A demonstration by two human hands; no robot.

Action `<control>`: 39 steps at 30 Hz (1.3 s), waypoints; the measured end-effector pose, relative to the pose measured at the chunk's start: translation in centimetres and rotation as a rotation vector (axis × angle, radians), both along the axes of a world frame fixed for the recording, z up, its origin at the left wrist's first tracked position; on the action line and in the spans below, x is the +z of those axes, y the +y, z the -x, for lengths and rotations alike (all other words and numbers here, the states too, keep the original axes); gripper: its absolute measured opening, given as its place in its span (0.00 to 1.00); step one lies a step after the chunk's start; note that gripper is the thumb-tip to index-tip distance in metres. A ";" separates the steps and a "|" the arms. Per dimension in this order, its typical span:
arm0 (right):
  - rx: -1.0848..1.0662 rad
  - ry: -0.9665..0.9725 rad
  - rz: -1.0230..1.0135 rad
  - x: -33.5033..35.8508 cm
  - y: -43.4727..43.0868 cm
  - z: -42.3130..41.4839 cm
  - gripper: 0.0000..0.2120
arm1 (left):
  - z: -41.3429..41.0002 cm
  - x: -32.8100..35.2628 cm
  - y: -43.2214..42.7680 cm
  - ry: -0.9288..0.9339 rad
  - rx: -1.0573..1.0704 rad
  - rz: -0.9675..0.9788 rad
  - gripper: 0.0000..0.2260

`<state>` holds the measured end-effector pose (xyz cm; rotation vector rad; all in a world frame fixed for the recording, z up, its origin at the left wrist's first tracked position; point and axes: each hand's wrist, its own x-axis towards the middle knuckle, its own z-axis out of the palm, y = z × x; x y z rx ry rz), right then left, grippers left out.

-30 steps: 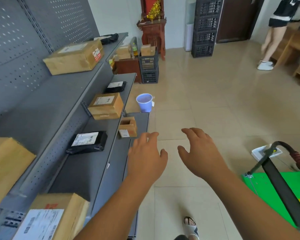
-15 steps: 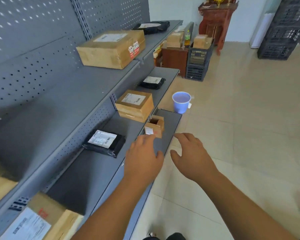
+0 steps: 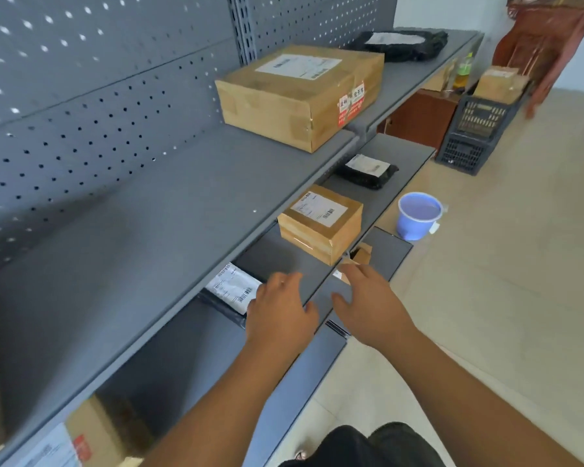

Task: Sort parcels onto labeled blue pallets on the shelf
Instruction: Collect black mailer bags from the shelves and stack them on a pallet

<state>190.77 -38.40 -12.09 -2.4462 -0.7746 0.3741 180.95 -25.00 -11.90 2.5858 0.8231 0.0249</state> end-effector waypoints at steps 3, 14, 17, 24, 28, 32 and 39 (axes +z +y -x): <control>0.098 0.044 0.003 -1.4 3.1 -2.8 0.24 | -1.0 -1.1 1.6 0.054 0.096 0.004 0.23; 0.595 0.055 0.132 -5.2 11.2 -10.1 0.25 | -4.6 -4.4 3.2 0.101 0.571 0.134 0.25; 0.667 0.063 0.158 -6.6 12.7 -9.8 0.25 | -3.7 -6.1 3.5 0.096 0.688 0.190 0.26; 0.705 0.105 0.146 -11.7 16.0 -8.1 0.23 | -2.0 -11.3 5.2 -0.037 0.925 0.264 0.22; 0.661 0.129 0.121 -14.3 18.3 -7.5 0.24 | -1.8 -14.1 6.6 -0.128 0.984 0.272 0.16; 0.569 0.275 0.130 -16.9 20.1 -7.4 0.28 | -1.6 -16.7 7.9 -0.181 1.018 0.321 0.16; 0.429 0.485 -0.064 -19.7 21.1 -6.6 0.08 | -1.7 -20.6 9.4 -0.247 1.053 0.439 0.13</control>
